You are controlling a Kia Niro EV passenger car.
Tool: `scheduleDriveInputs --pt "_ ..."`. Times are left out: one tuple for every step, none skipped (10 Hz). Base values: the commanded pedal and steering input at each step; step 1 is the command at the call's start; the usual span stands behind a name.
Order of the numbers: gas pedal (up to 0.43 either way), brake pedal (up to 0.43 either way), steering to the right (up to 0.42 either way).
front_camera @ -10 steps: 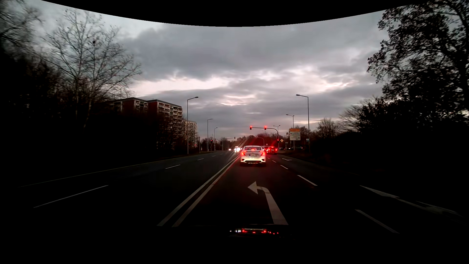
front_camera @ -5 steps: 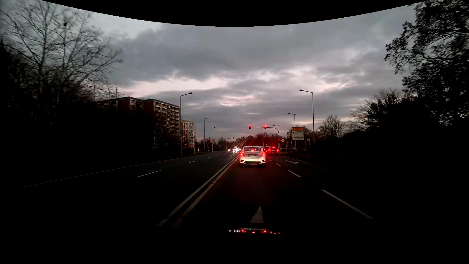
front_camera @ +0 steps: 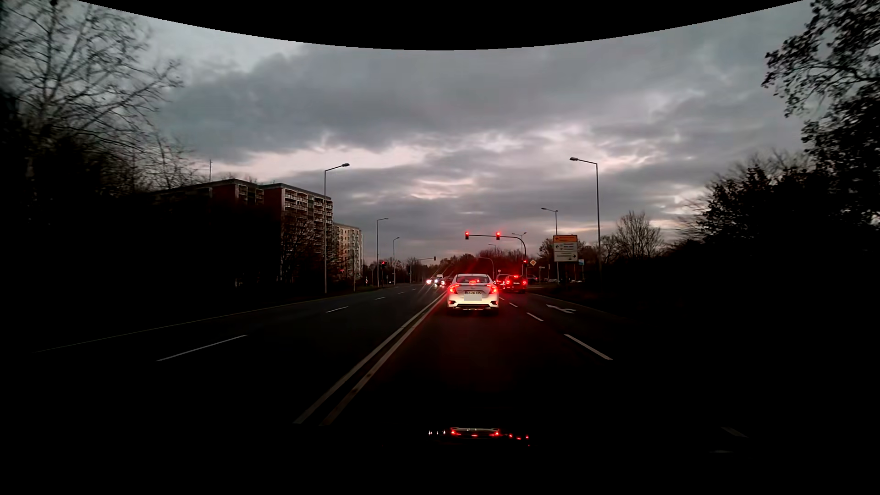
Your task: Follow the waypoints while adhering to traffic rules and regulations
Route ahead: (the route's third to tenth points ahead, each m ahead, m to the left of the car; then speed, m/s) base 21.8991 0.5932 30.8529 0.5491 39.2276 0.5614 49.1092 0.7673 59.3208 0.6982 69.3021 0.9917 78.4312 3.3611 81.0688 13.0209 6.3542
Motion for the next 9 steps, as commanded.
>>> scheduleDriveInputs --pt "0.000 0.140 0.006" --pt "0.000 0.140 0.006" --pt "0.000 0.134 0.006" --pt "0.000 0.134 0.006" --pt "0.000 0.140 0.006" --pt "0.000 0.134 0.005" --pt "0.000 0.134 0.005" --pt "0.000 0.140 0.004" --pt "0.000 0.140 0.004"
